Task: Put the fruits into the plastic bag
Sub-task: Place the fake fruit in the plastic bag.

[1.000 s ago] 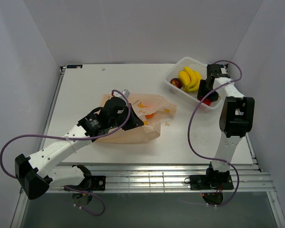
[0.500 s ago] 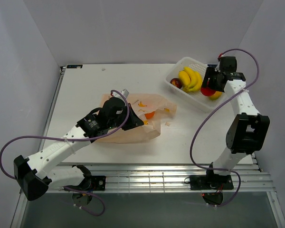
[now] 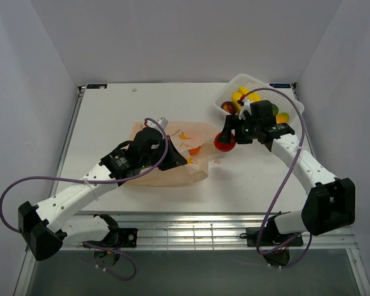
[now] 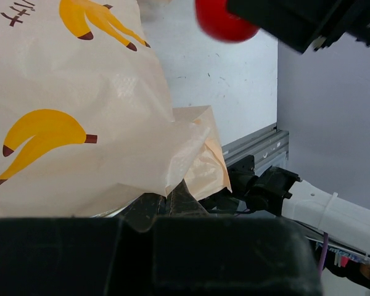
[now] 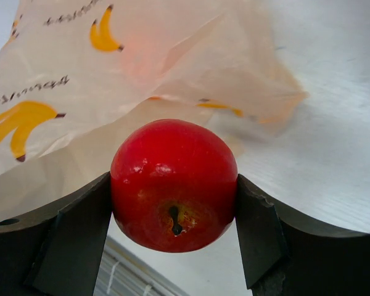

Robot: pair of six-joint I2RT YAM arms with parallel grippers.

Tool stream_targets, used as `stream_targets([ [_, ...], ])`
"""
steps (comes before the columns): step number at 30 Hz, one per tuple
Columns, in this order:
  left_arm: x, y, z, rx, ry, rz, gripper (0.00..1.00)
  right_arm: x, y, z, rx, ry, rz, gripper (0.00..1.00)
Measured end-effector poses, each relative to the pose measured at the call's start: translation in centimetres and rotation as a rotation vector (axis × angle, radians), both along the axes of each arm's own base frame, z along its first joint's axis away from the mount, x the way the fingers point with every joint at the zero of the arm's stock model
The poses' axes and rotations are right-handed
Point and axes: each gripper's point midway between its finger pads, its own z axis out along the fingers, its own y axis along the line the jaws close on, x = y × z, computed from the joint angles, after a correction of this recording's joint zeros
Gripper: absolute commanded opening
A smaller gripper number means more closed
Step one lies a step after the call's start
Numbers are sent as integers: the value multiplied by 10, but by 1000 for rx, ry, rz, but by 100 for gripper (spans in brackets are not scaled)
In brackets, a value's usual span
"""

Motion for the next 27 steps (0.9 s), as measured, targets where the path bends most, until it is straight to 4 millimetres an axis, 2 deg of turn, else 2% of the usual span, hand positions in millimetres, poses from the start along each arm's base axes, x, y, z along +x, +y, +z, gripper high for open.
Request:
stream_targets([
  [3, -2, -1, -2, -5, 7, -11, 0, -24, 43, -16, 33, 60, 119, 26],
  [6, -4, -2, -5, -4, 16, -18, 0, -32, 75, -32, 41, 96, 187, 25],
  [11, -7, 0, -5, -15, 21, -19, 0, -50, 120, -62, 49, 174, 276, 25],
  [15, -10, 1, -4, -32, 21, -18, 0, -59, 149, -67, 82, 193, 310, 28],
  [18, -11, 2, -3, -45, 18, -14, 0, -54, 170, -59, 159, 179, 299, 43],
  [19, -11, 1, -3, -48, 18, -13, 0, -51, 177, -56, 187, 173, 293, 54],
  [20, -11, 1, -2, -51, 18, -12, 0, -48, 184, -55, 211, 167, 286, 62],
  [21, -11, 1, -2, -54, 17, -11, 0, -45, 192, -55, 235, 164, 280, 79],
  [22, -10, 1, -2, -55, 17, -11, 0, -46, 197, -56, 243, 169, 281, 90],
  [23, -10, 1, -2, -56, 17, -10, 0, -47, 202, -58, 249, 177, 282, 94],
  [24, -10, 1, -1, -56, 16, -10, 0, -48, 207, -60, 253, 183, 284, 90],
  [27, -10, 0, -1, -58, 13, -8, 0, -52, 212, -65, 247, 198, 289, 90],
])
